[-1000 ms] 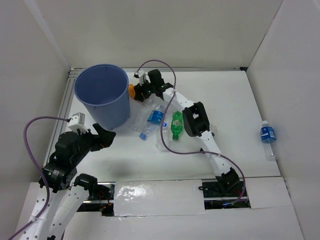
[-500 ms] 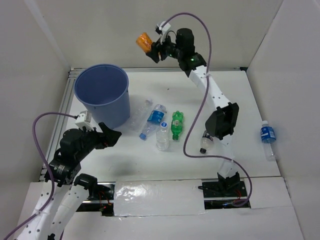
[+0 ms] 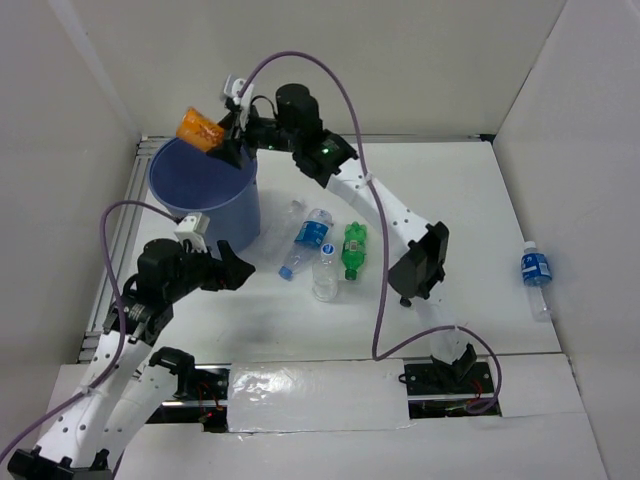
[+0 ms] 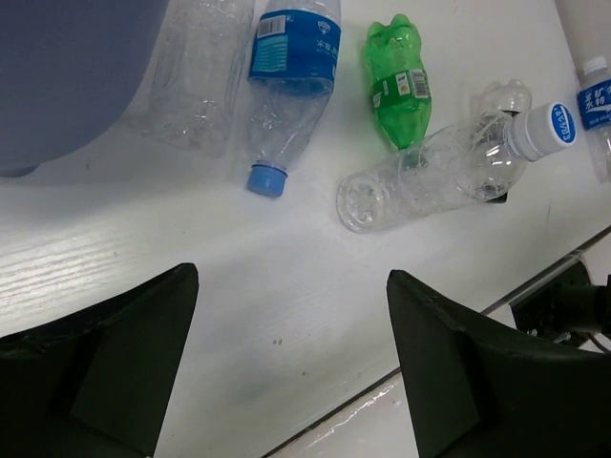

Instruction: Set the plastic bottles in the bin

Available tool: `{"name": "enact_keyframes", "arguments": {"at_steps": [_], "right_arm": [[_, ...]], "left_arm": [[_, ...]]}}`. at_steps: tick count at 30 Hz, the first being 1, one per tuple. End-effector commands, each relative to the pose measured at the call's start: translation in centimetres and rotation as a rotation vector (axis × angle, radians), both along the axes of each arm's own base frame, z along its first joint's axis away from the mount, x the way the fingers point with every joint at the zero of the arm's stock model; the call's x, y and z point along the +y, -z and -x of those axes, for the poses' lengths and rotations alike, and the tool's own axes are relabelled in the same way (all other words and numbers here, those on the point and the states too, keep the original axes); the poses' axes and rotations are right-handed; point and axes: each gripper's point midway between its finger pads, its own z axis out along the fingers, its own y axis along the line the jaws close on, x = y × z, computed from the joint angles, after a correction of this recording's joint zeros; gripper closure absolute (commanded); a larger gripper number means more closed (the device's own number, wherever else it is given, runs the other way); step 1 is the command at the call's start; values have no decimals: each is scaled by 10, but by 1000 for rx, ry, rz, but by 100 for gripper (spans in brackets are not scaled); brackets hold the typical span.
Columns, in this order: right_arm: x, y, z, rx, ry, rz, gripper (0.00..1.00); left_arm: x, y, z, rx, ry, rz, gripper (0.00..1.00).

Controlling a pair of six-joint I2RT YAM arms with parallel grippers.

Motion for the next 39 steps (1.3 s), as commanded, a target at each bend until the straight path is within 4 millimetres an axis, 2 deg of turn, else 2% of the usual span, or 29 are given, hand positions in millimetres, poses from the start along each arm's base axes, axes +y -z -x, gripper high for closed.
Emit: {"name": "enact_keyframes", "arguments": {"at_steps": [1, 2, 4, 5, 10, 12, 13, 14, 15, 16, 17, 18, 19, 20, 21, 22, 23, 24, 25, 26, 27, 29, 30, 31, 34, 35, 36, 37, 39], "right_arm": [[14, 10, -7, 37, 40, -10, 44], [17, 20, -13, 56, 55, -3, 19], [15, 8, -20, 70, 101, -42, 5], [16, 10, -24, 70, 115, -43, 0], [-4, -28, -26, 42, 154, -107, 0], [-35, -51, -36, 27, 217, -125, 1], [-49, -54, -45, 32, 264, -122, 6], [-77, -58, -63, 32, 330, -121, 31], [-102, -72, -66, 29, 379, -126, 55], [-149, -67, -90, 67, 504, -111, 93], [-168, -55, -108, 85, 549, -93, 100], [-193, -50, -107, 129, 571, -65, 100], [-214, -39, -113, 164, 595, -36, 94], [-234, -13, -119, 228, 614, 12, 81], [-274, 4, -131, 280, 668, 37, 43], [-294, 7, -122, 305, 682, 57, 32], [-309, 39, -121, 369, 689, 99, 28], [-337, 38, -115, 377, 722, 102, 27], [-348, 48, -111, 397, 725, 119, 25], [-360, 74, -107, 451, 733, 148, 25], [-381, 80, -106, 474, 762, 144, 25], [-396, 87, -96, 508, 748, 133, 25], [-408, 105, -92, 556, 759, 139, 25], [-413, 114, -91, 581, 758, 140, 25], [-420, 129, -79, 639, 745, 131, 24], [-425, 135, -74, 659, 754, 134, 24], [-428, 133, -71, 660, 753, 128, 20], [-428, 132, -69, 649, 751, 132, 20], [-428, 136, -62, 667, 735, 126, 19]], "left_arm": [[-8, -39, -11, -150, 94, -34, 7], [-8, -37, -12, -146, 99, -46, 7], [-10, -42, -16, -161, 120, -64, 7], [-12, -46, -17, -184, 132, -67, 7], [-19, -59, -34, -236, 179, -98, 0], [-28, -59, -43, -230, 215, -113, 0], [-30, -60, -49, -246, 217, -139, 0], [-40, -65, -50, -257, 247, -151, 0], [-45, -57, -61, -239, 240, -186, 0], [-54, -49, -72, -220, 251, -233, 0], [-55, -58, -74, -245, 252, -236, 0], [-61, -41, -86, -202, 242, -292, 0], [-63, -39, -94, -194, 218, -319, 0], [-62, -33, -100, -171, 196, -350, 0], [-68, -37, -106, -178, 191, -362, 3], [-65, -34, -114, -171, 151, -396, 4], [-69, -20, -123, -135, 144, -430, 6], [-76, -24, -129, -144, 140, -440, 9], [-74, -20, -137, -130, 91, -465, 13], [-77, -15, -142, -121, 86, -483, 15], [-88, -6, -151, -109, 91, -504, 17], [-84, 3, -165, -90, 23, -558, 21], [-88, 7, -169, -82, 5, -569, 21], [-89, 19, -178, -61, -8, -598, 21], [-94, 31, -193, -48, -38, -643, 19], [-89, 53, -197, -6, -51, -698, 18], [-90, 55, -202, 0, -73, -700, 15], [-86, 75, -202, 38, -77, -746, 15], [-75, 84, -210, 68, -111, -742, 14]]}}
